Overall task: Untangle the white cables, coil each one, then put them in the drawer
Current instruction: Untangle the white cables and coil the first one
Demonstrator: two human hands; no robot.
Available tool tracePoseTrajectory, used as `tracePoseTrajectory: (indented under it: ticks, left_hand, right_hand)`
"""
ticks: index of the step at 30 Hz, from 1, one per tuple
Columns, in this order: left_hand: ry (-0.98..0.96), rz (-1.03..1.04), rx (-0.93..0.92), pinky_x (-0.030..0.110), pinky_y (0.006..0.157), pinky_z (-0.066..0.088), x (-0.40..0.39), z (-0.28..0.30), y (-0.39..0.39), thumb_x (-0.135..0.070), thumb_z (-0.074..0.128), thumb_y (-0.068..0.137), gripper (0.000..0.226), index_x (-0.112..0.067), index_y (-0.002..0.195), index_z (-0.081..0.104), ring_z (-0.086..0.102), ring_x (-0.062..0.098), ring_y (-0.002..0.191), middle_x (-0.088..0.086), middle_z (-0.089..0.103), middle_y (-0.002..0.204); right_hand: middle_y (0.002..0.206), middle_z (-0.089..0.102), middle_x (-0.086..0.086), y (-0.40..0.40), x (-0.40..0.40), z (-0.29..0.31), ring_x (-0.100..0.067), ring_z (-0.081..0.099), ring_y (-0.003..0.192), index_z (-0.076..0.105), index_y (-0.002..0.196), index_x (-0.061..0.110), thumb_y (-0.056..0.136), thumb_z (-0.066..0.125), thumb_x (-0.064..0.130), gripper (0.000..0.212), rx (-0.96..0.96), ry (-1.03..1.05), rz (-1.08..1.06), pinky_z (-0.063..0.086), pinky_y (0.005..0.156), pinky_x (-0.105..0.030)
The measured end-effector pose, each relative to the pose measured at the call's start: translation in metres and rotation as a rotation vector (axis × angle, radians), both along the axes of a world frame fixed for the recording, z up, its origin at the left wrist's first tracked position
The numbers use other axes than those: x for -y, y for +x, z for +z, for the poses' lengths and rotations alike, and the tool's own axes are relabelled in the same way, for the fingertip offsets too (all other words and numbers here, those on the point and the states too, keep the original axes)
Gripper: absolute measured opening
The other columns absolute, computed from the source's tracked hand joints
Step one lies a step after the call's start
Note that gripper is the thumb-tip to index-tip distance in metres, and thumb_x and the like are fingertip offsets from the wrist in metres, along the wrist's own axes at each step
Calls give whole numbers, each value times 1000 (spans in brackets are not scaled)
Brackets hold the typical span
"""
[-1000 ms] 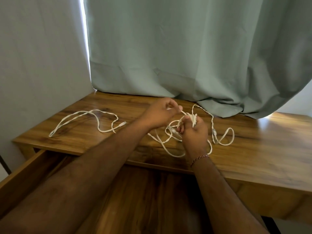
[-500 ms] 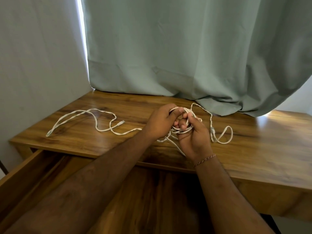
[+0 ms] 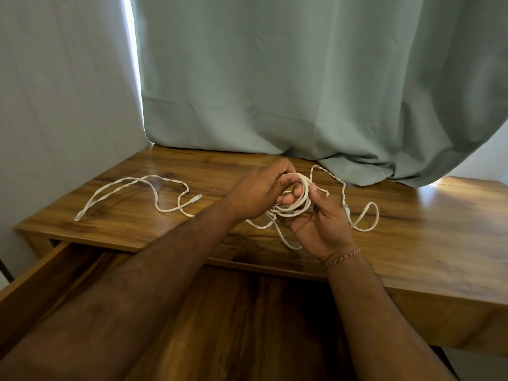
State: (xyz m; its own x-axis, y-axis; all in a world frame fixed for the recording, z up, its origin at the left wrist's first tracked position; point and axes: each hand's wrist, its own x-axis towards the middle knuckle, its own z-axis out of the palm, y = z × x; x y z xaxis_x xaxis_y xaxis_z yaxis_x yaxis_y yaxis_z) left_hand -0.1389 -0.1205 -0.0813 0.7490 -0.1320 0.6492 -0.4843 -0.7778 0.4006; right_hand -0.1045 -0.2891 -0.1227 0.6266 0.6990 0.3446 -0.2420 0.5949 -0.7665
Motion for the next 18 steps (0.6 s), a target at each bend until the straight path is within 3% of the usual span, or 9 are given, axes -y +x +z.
tracePoseTrajectory:
  ticks: [3, 6, 8, 10, 12, 14, 16, 18]
  left_hand:
    - [35, 49, 57, 35, 60, 47, 3, -6, -1, -51, 37, 107, 40, -20, 105, 61, 64, 14, 70, -7, 69, 80]
    - [87, 69, 75, 35, 59, 48, 7, -13, -1, -49, 36, 109, 37, -22, 104, 61, 63, 14, 67, -7, 67, 78]
    - [9, 2, 77, 40, 64, 52, 7, -16, 1, -45, 37, 109, 37, -18, 103, 63, 64, 17, 72, -3, 68, 82]
    - [-216, -84, 47, 43, 71, 54, 9, -18, 2, -38, 40, 110, 40, -11, 104, 68, 67, 25, 79, 6, 71, 87]
    - [-477, -128, -14, 43, 75, 57, 13, -20, 4, -37, 42, 109, 43, -7, 103, 72, 72, 27, 83, 11, 75, 90]
    - [-599, -140, -48, 41, 71, 56, 16, -22, 5, -40, 44, 107, 44, -9, 96, 73, 69, 21, 75, 9, 75, 83]
    - [-562, -120, -75, 39, 65, 52, 13, -29, 6, -39, 46, 106, 41, -9, 93, 71, 63, 17, 68, 9, 68, 73]
    - [-440, -60, -130, 34, 63, 49, 7, -37, 4, -28, 49, 106, 28, -13, 99, 72, 59, 11, 64, 0, 63, 68]
  right_hand:
    - [71, 68, -7, -4, -4, 4, -22, 68, 80, 71, 84, 13, 103, 40, 41, 46, -33, -59, -53, 53, 80, -38]
    - [56, 52, 1, -4, -3, 5, -17, 56, 67, 63, 76, 15, 98, 51, 41, 36, -3, -101, -109, 40, 64, -31]
    - [52, 47, 3, -5, -2, 5, -16, 50, 62, 59, 72, 17, 97, 55, 38, 33, 6, -76, -94, 38, 64, -30]
    - [52, 49, 5, -9, -5, 7, -15, 48, 60, 59, 71, 18, 100, 50, 37, 36, -23, 4, -50, 41, 65, -29]
    - [56, 52, 5, -15, -11, 10, -13, 50, 61, 58, 71, 19, 103, 43, 38, 40, -86, 106, -12, 40, 67, -30]
    - [63, 58, 5, -19, -15, 16, -12, 51, 64, 58, 72, 21, 105, 40, 39, 42, -136, 214, -28, 34, 68, -32]
    - [76, 69, 4, -20, -13, 23, -12, 54, 69, 58, 74, 22, 109, 38, 39, 43, -157, 310, -106, 36, 68, -32]
    - [102, 77, -1, -18, -7, 30, -14, 58, 77, 56, 79, 22, 108, 40, 38, 37, -175, 379, -212, 42, 70, -33]
